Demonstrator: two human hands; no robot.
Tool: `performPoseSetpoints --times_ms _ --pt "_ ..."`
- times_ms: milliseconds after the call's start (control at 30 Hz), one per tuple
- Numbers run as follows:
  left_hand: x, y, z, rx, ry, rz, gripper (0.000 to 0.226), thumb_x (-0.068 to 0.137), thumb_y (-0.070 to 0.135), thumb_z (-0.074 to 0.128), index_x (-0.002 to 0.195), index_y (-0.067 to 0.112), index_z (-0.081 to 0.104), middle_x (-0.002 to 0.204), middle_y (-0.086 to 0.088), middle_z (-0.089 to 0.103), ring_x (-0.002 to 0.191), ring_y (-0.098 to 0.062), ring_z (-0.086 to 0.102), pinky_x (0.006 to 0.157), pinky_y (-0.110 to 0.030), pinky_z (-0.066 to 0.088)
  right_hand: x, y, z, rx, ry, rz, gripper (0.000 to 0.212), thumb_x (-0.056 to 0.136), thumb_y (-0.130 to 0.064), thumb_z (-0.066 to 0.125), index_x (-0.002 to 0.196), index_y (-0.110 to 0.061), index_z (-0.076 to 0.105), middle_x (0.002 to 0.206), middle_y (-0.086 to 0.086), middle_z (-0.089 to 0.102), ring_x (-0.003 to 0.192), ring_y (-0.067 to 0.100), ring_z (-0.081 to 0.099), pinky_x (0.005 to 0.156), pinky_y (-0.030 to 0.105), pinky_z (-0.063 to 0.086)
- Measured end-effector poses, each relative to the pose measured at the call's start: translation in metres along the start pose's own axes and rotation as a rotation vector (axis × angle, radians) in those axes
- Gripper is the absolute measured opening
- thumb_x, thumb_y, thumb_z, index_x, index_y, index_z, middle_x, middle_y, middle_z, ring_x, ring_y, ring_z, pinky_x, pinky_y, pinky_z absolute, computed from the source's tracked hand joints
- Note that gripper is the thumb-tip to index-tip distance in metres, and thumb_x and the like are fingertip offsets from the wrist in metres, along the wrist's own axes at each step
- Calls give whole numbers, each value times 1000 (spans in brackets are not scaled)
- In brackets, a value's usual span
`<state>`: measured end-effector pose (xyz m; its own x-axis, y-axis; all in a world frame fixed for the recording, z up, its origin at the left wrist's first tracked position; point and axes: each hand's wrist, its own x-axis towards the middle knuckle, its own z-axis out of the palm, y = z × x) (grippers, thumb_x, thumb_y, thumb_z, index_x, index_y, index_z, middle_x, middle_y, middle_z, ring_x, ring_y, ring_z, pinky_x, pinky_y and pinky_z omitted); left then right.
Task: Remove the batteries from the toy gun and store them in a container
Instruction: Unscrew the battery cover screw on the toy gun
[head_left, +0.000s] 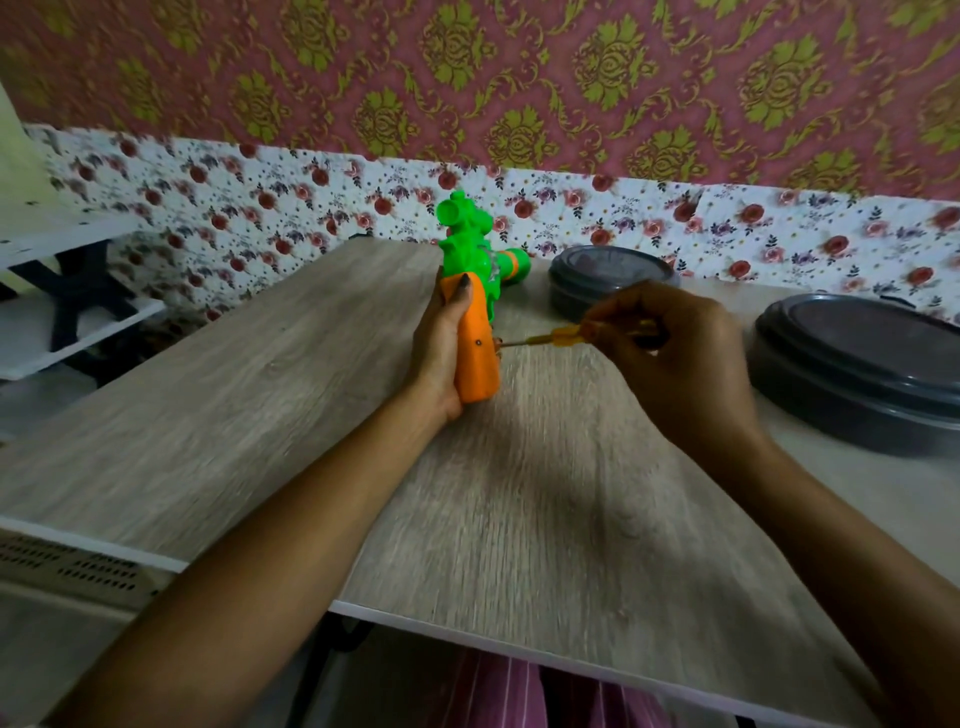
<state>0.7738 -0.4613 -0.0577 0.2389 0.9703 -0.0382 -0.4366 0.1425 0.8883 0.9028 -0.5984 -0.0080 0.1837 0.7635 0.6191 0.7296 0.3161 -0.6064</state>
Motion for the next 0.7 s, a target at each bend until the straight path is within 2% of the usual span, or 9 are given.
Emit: performPoseSetpoints --times_ms 133,267,467,700 --pt "0 0 0 9 -10 9 39 93 39 48 128 22 47 92 -7 58 72 -16 55 56 -26 46 0 1 5 -17 -17 -37 12 84 -10 63 95 -14 65 78 -24 55 70 -12 57 68 3 46" --pt "2 -1 -1 5 -5 -14 46 92 42 49 133 21 45 94 -7 58 71 -17 56 57 -27 46 1 0 5 -6 7 -47 10 83 -12 64 92 -17 65 76 -21 56 68 -8 57 67 4 45" --pt "5 -3 -1 -18 -2 -4 39 91 41 51 127 26 48 110 -12 57 75 -18 56 59 -28 46 2 3 6 10 4 -54 10 83 -12 65 91 -18 64 76 -24 56 70 -17 56 66 3 46" --pt "7 -4 -2 -7 -14 11 27 92 41 50 116 28 48 97 -8 58 73 -18 56 57 -28 47 -4 5 8 71 28 -92 15 81 -11 67 94 -12 60 82 -23 58 77 -14 59 69 4 47"
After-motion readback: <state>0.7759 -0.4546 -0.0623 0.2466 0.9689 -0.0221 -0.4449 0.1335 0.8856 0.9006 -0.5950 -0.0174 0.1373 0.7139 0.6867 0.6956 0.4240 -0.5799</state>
